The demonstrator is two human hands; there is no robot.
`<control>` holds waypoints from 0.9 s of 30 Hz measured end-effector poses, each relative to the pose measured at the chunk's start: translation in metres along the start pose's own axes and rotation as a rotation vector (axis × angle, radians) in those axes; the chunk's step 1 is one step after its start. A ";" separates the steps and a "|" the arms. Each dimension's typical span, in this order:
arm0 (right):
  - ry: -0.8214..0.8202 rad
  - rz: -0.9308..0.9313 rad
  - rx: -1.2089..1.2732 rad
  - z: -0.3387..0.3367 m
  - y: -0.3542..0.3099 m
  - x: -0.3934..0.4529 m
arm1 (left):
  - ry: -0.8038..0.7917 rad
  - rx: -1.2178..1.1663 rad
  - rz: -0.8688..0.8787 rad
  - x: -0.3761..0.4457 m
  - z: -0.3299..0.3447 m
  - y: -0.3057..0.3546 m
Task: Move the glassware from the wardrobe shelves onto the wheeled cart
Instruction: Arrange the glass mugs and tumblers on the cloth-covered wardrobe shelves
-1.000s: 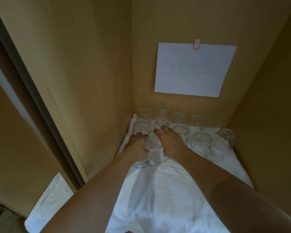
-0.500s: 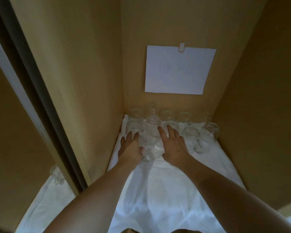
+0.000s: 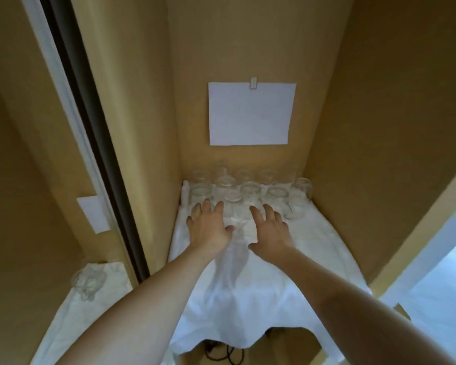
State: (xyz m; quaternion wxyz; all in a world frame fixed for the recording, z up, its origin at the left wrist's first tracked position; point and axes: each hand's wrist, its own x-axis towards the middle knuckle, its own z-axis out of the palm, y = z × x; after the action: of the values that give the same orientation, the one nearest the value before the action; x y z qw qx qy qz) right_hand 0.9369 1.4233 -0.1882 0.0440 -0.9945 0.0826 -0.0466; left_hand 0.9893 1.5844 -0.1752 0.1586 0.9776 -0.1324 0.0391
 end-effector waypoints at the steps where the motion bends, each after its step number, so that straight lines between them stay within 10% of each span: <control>1: 0.004 -0.001 0.006 -0.004 0.000 -0.005 | 0.006 0.005 0.003 -0.005 -0.003 0.003; 27: 0.008 -0.251 0.159 -0.021 -0.049 -0.174 | 0.115 0.019 -0.104 -0.231 -0.051 -0.015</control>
State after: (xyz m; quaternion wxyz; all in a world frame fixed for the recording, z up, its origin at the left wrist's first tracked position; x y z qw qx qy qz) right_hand 0.7713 1.4990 -0.1776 0.1162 -0.9902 -0.0464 -0.0620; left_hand 0.7697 1.6708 -0.1588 0.1585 0.9808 -0.0716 0.0881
